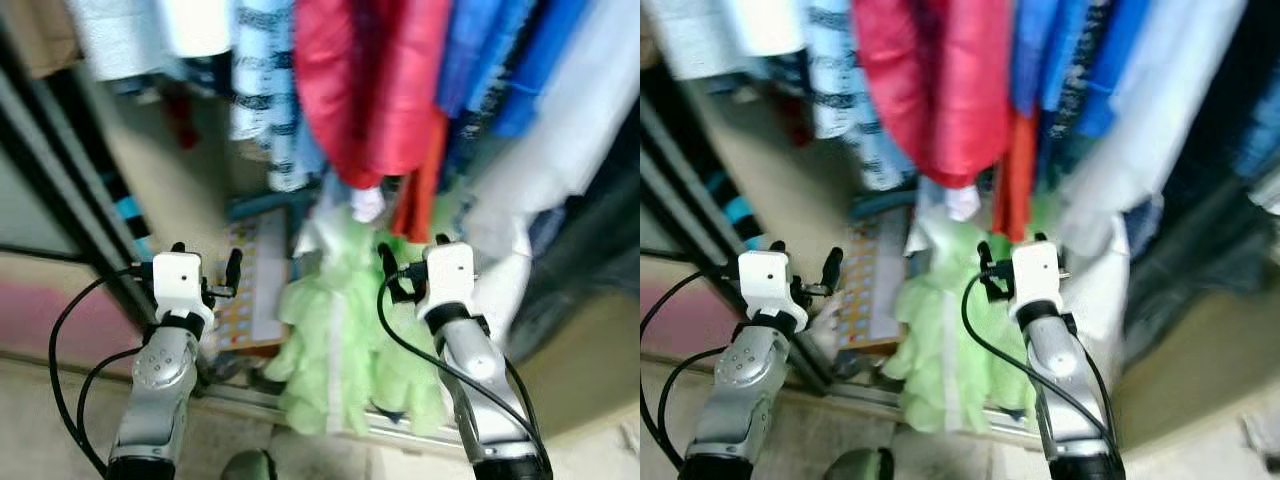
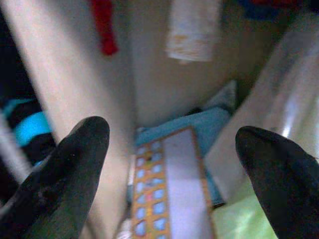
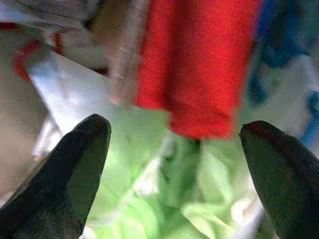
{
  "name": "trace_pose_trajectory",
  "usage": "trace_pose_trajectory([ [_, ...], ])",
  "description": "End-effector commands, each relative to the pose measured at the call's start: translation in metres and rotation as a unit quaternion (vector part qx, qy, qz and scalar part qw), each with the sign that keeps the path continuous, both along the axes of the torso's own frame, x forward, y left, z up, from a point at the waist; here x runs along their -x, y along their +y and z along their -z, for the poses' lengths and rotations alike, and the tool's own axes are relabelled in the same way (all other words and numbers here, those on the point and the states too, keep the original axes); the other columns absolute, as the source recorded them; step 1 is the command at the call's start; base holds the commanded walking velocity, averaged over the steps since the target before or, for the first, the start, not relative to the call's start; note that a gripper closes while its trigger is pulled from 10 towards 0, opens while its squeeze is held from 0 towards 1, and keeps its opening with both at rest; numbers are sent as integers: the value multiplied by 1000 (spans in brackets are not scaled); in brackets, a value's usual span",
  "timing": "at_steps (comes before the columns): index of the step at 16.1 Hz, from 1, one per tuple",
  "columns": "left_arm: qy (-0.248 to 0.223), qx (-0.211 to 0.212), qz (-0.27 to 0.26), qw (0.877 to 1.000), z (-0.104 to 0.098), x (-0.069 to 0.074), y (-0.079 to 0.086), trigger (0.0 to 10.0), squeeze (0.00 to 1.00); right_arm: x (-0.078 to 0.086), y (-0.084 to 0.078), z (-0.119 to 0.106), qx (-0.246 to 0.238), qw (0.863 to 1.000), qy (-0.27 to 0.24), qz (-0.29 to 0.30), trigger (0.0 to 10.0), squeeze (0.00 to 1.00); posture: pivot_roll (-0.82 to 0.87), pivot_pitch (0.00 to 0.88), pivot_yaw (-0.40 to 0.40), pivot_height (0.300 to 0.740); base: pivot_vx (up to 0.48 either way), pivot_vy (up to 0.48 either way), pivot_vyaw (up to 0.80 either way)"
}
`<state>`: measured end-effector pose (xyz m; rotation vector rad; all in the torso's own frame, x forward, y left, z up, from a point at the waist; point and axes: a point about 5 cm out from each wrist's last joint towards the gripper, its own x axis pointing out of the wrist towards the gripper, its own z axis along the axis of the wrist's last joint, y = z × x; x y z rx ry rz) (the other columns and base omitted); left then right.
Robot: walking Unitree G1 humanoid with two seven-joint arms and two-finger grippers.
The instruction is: Clean up the room
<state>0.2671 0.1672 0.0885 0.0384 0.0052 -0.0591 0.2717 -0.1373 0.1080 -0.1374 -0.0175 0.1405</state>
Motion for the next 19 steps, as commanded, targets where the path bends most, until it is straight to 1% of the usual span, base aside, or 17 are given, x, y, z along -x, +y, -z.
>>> trace_pose_trajectory([
  [1, 7, -2, -5, 1000, 2, -1, 1, 10000, 1000, -1, -1, 1, 4, 1000, 4, -3, 10000, 1000, 26, 0, 15, 740, 0, 0, 800],
  [4, 14, -15, -17, 1000, 4, -1, 3, 10000, 1000, -2, 2, 1, 5, 1000, 5, -13, 10000, 1000, 32, 0, 8, 740, 0, 0, 800],
  [5, 15, -13, -16, 1000, 4, -1, 2, 10000, 0, -2, 6, 1, 5, 1000, 7, -27, 10000, 1000, 33, 0, 6, 740, 0, 0, 800],
  [6, 16, -17, -13, 1000, 4, -1, 1, 10000, 0, -2, 9, 1, 10, 999, 5, -39, 10000, 1000, 35, 0, 4, 740, 0, 0, 800],
  [7, 14, -25, -8, 1000, 4, -1, -1, 10000, 0, -2, 12, 0, 10, 998, 2, -55, 10000, 525, 39, 0, 1, 740, 0, 0, 800],
  [8, 15, -32, -6, 999, 4, -1, -2, 10000, 0, -2, 14, 0, 10, 998, 1, -63, 10000, 0, 44, 0, -2, 740, 0, 0, 794],
  [12, 12, -40, -1, 999, 4, -2, -4, 10000, 0, -3, 18, 0, -2, 998, 4, -68, 10000, 0, 48, 0, 0, 740, 0, 0, 794],
  [16, 6, -54, -3, 998, 1, -9, -8, 10000, 0, -6, 16, 1, -14, 998, 4, -59, 10000, 0, 49, 0, 1, 740, 0, 0, 745],
  [17, 7, -66, -16, 998, 1, -12, -8, 10000, 0, -8, 15, 1, -18, 999, 6, -51, 10000, 0, 47, 0, 7, 740, 0, 0, 0],
  [19, 4, -63, -7, 998, 0, -13, -10, 10000, 0, -11, 15, 0, -12, 999, 5, -49, 10000, 0, 46, 0, 11, 740, 0, 0, 0],
])
